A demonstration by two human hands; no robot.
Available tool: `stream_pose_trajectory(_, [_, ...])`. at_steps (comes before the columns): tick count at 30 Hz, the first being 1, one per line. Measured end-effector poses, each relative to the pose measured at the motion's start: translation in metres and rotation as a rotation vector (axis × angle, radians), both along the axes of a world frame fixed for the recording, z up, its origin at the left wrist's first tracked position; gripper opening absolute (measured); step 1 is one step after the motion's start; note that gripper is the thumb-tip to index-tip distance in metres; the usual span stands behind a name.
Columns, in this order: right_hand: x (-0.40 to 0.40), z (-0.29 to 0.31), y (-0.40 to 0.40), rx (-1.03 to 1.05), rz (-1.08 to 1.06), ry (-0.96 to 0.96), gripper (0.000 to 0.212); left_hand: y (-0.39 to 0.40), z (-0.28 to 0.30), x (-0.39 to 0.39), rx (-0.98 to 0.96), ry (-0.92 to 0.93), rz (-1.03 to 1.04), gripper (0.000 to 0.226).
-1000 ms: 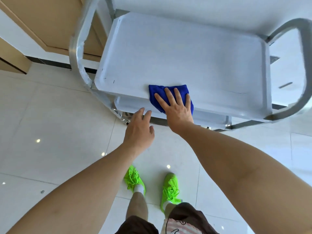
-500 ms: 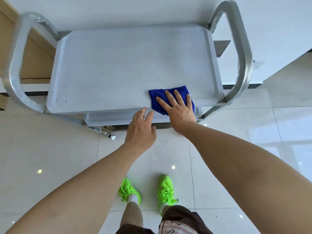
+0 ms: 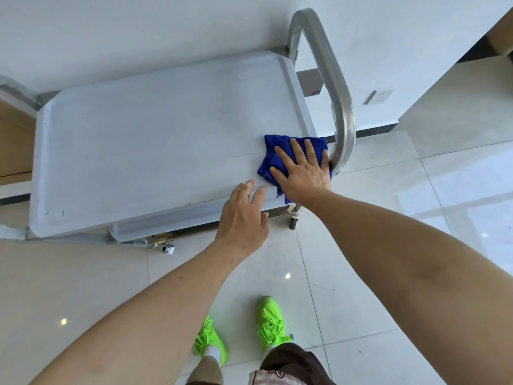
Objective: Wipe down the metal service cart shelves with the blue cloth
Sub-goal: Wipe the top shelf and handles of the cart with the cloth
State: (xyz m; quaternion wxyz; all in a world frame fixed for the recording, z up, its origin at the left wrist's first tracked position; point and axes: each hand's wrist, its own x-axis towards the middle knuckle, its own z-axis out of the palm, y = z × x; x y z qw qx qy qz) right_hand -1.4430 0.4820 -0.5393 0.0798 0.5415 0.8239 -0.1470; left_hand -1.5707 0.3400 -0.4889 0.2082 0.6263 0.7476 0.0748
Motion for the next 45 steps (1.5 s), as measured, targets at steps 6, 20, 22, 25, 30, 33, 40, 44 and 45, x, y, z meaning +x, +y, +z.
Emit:
stream_pose_trajectory(6, [-0.034, -0.002, 0.016, 0.044, -0.126, -0.046, 0.074, 0.006, -0.003, -0.030, 0.007, 0.031, 0.028, 0.055])
stream_pose_trajectory(20, [-0.164, -0.005, 0.022, 0.061, -0.073, -0.027, 0.077, -0.012, -0.026, -0.145, 0.032, 0.112, 0.144, 0.053])
stream_pose_trajectory(22, [-0.199, -0.006, 0.006, 0.053, -0.002, -0.027, 0.077, -0.022, -0.027, -0.165, 0.036, 0.119, 0.167, 0.052])
stream_pose_trajectory(25, [-0.256, -0.007, -0.020, 0.051, 0.087, -0.006, 0.077, -0.038, -0.027, -0.199, 0.041, 0.123, 0.204, 0.050])
stream_pose_trajectory(30, [-0.344, -0.007, -0.065, 0.043, 0.229, 0.004, 0.075, -0.076, -0.027, -0.264, 0.026, 0.152, 0.280, 0.049])
stream_pose_trajectory(33, [-0.391, -0.005, -0.089, 0.037, 0.291, 0.004, 0.073, -0.100, -0.027, -0.305, 0.025, 0.146, 0.347, 0.049])
stream_pose_trajectory(40, [-0.478, 0.002, -0.133, -0.004, 0.413, -0.002, 0.072, -0.139, -0.025, -0.374, 0.041, 0.120, 0.463, 0.048])
stream_pose_trajectory(44, [-0.502, 0.005, -0.136, -0.025, 0.439, -0.021, 0.073, -0.143, -0.026, -0.389, 0.057, 0.089, 0.508, 0.052])
stream_pose_trajectory(45, [-0.506, 0.005, -0.135, -0.026, 0.442, -0.015, 0.073, -0.142, -0.026, -0.389, 0.055, 0.081, 0.522, 0.053])
